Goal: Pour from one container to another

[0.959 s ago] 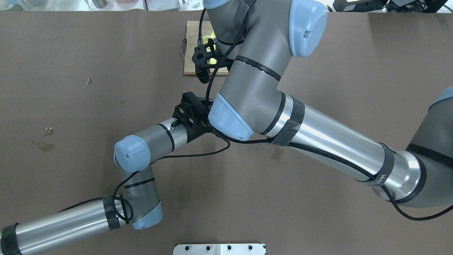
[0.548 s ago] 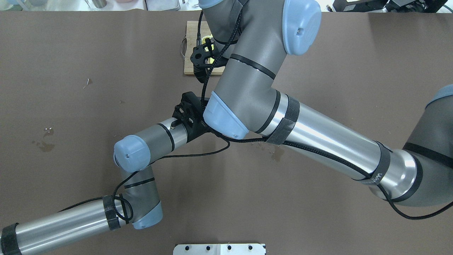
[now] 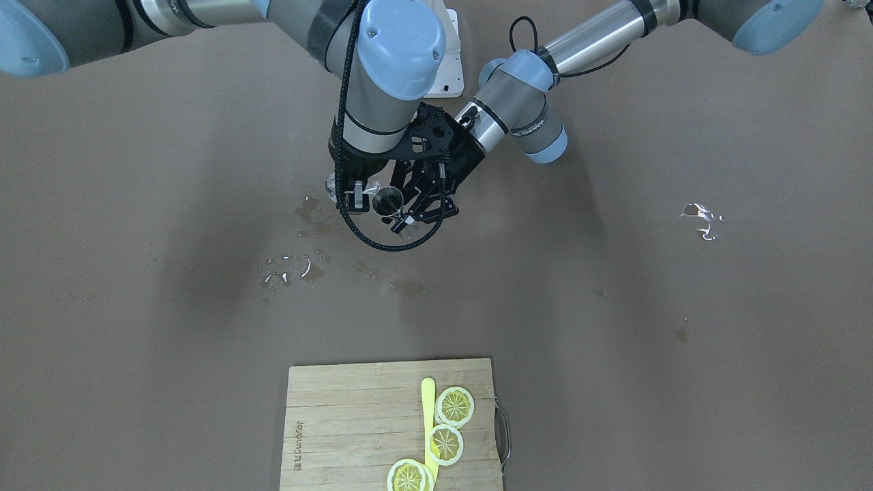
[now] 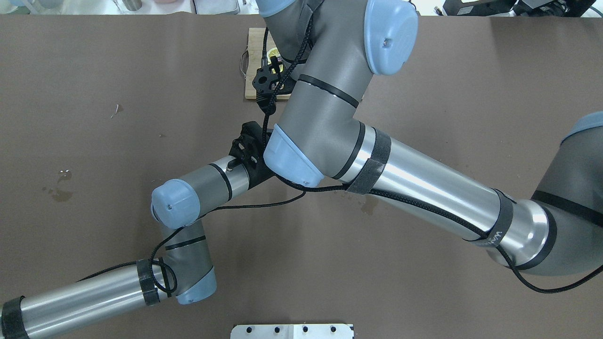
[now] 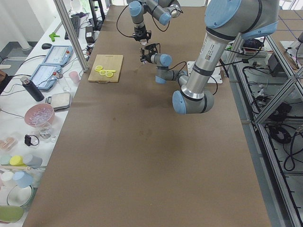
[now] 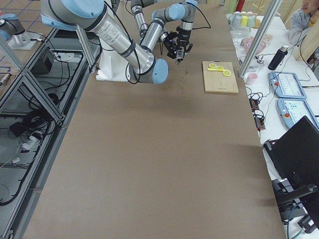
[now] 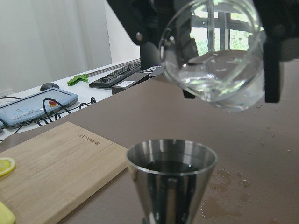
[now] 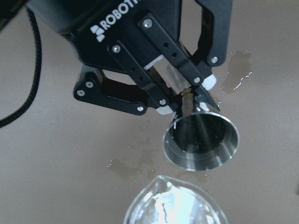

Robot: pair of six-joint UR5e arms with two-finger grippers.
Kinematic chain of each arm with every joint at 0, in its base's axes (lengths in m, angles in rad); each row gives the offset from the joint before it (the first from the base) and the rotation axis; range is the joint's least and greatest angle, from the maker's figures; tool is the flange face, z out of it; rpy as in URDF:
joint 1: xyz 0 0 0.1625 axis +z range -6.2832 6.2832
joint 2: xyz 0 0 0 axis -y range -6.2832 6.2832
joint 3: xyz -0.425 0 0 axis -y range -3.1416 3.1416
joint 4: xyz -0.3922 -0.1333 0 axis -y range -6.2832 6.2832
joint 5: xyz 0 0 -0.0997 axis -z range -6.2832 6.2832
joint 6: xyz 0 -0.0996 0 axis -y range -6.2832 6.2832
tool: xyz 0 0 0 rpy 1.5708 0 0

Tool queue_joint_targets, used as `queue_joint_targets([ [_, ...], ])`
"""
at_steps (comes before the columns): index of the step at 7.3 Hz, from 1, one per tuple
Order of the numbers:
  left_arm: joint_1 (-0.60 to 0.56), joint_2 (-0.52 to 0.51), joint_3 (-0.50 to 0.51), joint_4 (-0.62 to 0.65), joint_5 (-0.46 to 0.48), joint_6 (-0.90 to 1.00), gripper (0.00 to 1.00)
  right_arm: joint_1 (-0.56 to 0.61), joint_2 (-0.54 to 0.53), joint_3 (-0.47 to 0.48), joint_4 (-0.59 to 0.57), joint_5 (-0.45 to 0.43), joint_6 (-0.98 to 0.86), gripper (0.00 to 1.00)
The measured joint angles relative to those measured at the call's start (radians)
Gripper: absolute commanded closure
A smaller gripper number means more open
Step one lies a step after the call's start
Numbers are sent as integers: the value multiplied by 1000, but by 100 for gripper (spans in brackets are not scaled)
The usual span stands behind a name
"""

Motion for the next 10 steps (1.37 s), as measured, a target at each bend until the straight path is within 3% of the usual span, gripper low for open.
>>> queue_joint_targets([
  [10,-1,0,0,0,0,0,100,1,84,-157,-12,1,10,100],
])
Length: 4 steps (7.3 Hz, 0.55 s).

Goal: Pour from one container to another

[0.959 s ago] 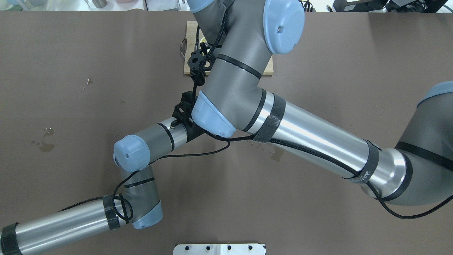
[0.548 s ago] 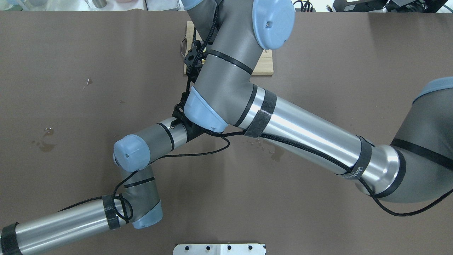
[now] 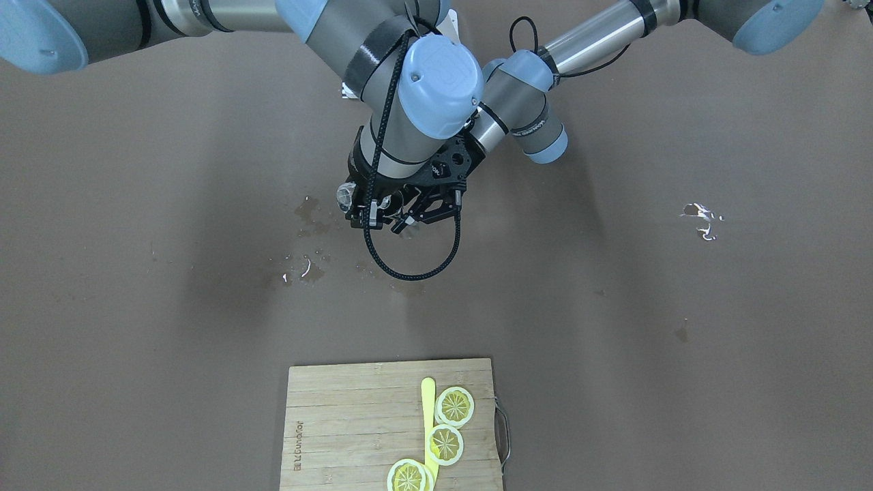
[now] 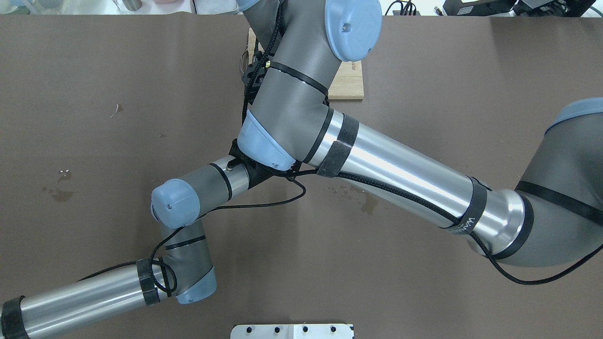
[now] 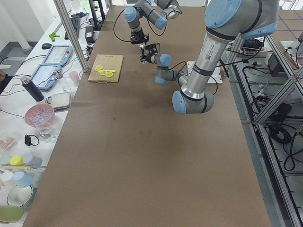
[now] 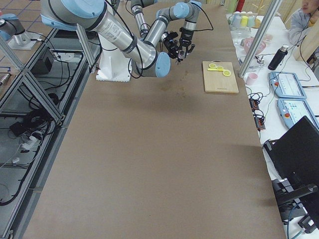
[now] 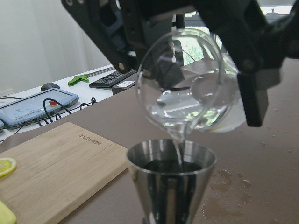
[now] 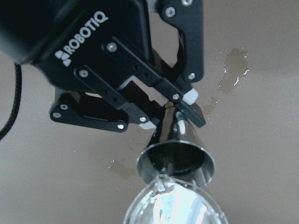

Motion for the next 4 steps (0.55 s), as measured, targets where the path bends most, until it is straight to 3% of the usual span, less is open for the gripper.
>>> queue_joint_targets([
  [4,0,0,1,0,0,0,100,2,5,-8,0,0,1,100],
])
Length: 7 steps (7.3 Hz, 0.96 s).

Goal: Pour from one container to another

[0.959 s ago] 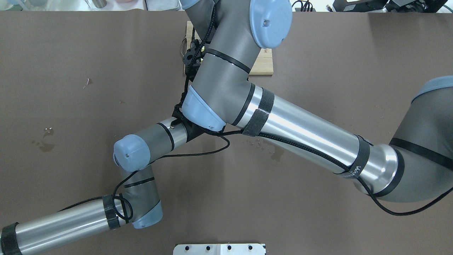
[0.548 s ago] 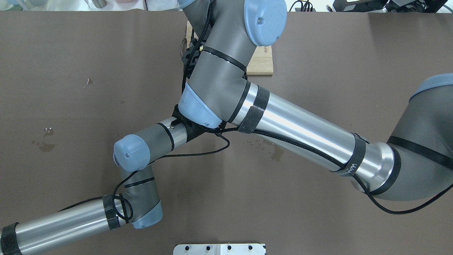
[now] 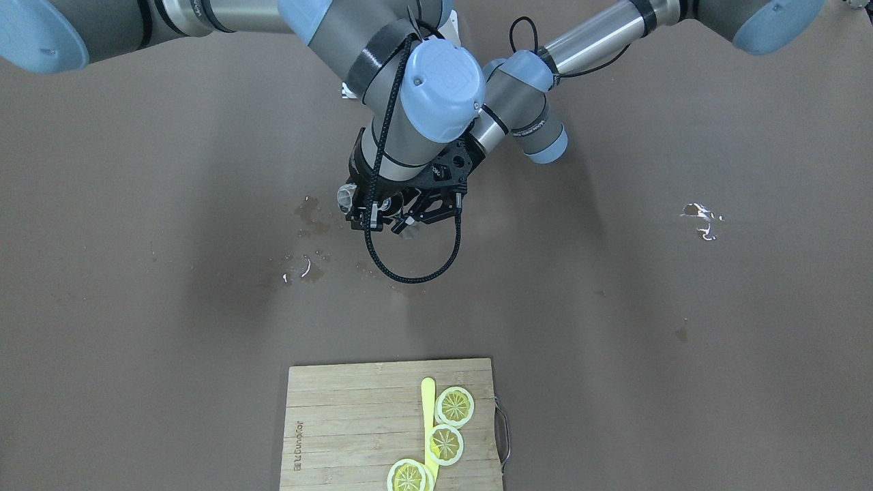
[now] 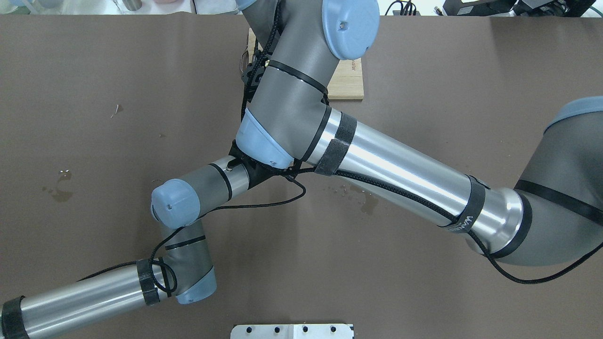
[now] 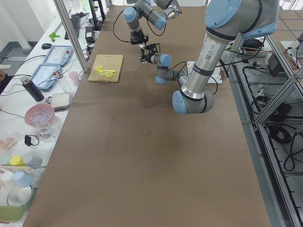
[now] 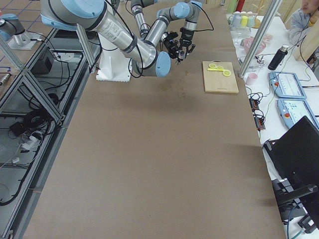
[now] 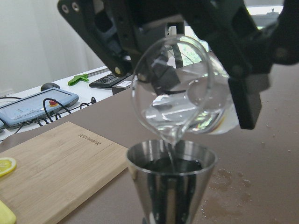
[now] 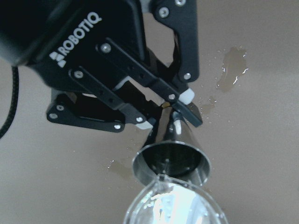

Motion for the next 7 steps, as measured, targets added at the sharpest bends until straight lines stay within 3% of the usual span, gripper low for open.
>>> queue_joint_targets([
  [7,1,0,2,0,0,0,100,7,19,2,-20,-6,-2,100],
])
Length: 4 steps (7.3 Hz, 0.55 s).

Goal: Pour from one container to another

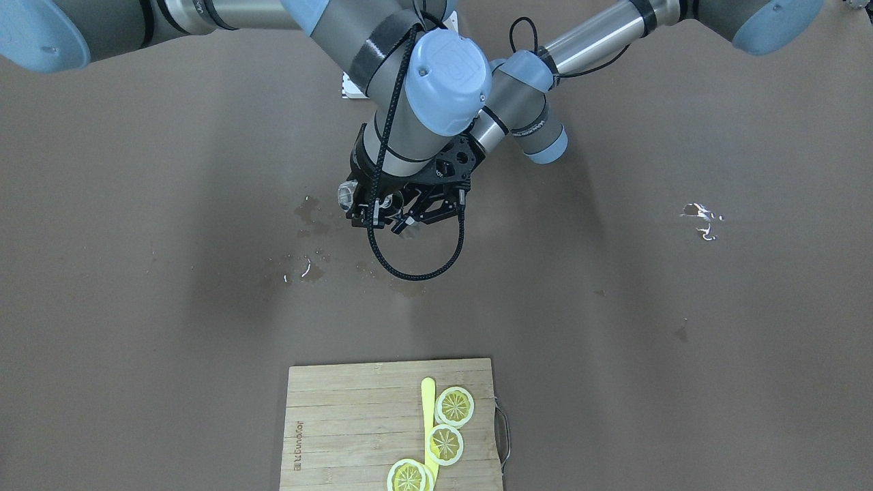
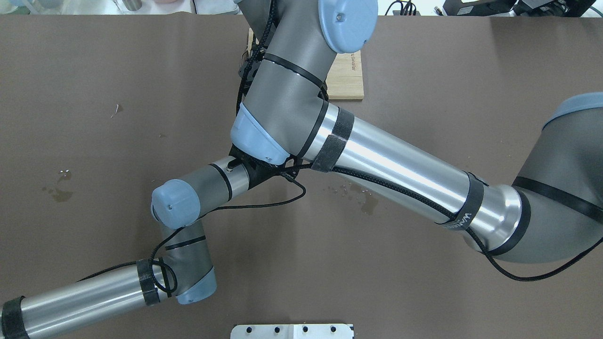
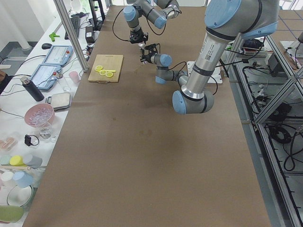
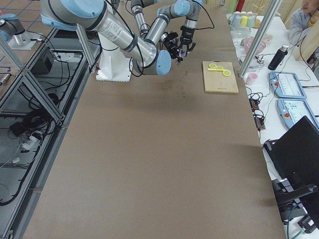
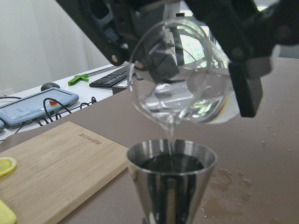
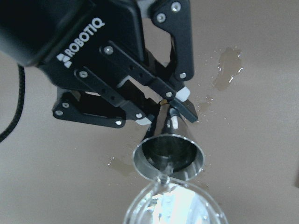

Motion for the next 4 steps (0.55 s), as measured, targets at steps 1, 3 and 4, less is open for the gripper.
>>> queue_joint_targets([
  [1,0,0,0,0,0,0,100,3,2,4,0,2,0,100],
  [3,-1,0,0,0,0,0,100,15,8,19,3,8,-2,100],
  [4,-1,0,0,0,0,0,100,24,8,33,4,12,-3,100],
])
